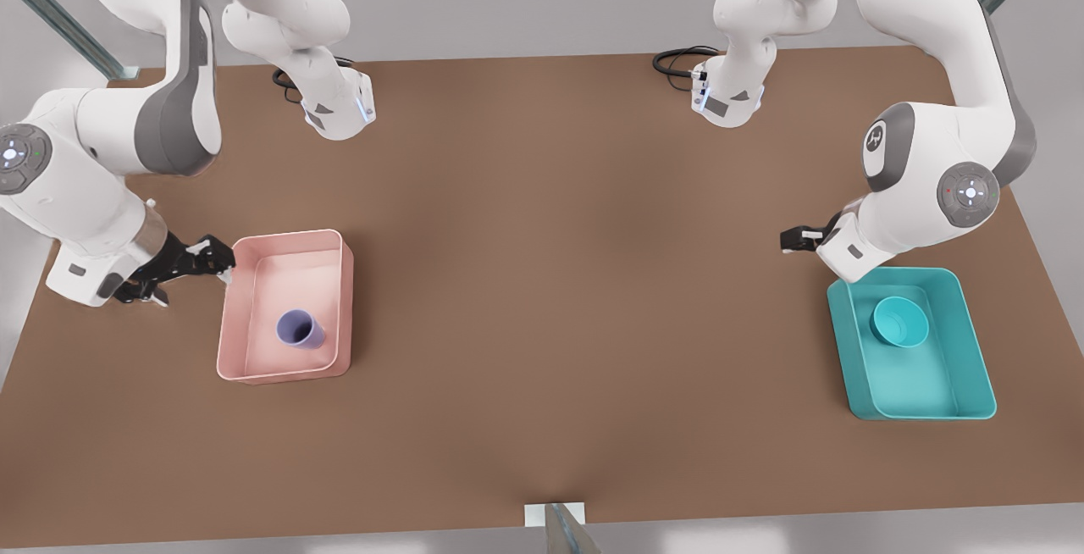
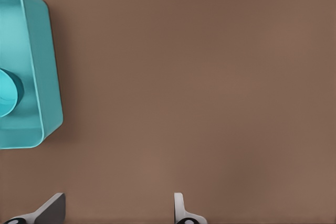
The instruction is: Put the bowls and cups in different boxes
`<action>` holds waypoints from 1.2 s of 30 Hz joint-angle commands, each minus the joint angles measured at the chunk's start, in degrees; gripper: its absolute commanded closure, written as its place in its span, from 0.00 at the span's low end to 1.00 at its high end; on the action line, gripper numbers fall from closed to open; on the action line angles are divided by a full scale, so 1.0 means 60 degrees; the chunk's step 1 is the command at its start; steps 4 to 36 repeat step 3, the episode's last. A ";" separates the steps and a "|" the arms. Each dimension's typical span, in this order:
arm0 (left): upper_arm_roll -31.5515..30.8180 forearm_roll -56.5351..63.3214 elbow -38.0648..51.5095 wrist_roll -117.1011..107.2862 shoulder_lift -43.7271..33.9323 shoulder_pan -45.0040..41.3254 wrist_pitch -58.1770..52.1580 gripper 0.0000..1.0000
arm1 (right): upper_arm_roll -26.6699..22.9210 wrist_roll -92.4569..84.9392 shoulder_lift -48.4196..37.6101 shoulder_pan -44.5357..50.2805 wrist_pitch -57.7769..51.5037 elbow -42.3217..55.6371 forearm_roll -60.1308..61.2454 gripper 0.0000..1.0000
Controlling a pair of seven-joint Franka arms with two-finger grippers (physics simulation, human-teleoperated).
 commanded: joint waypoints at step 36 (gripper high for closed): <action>-0.0003 0.0005 0.0004 0.0271 -0.0011 0.0000 -0.0073 0.00 | 0.0019 0.1410 -0.0611 -0.0012 -0.1862 -0.0734 -0.0267 0.00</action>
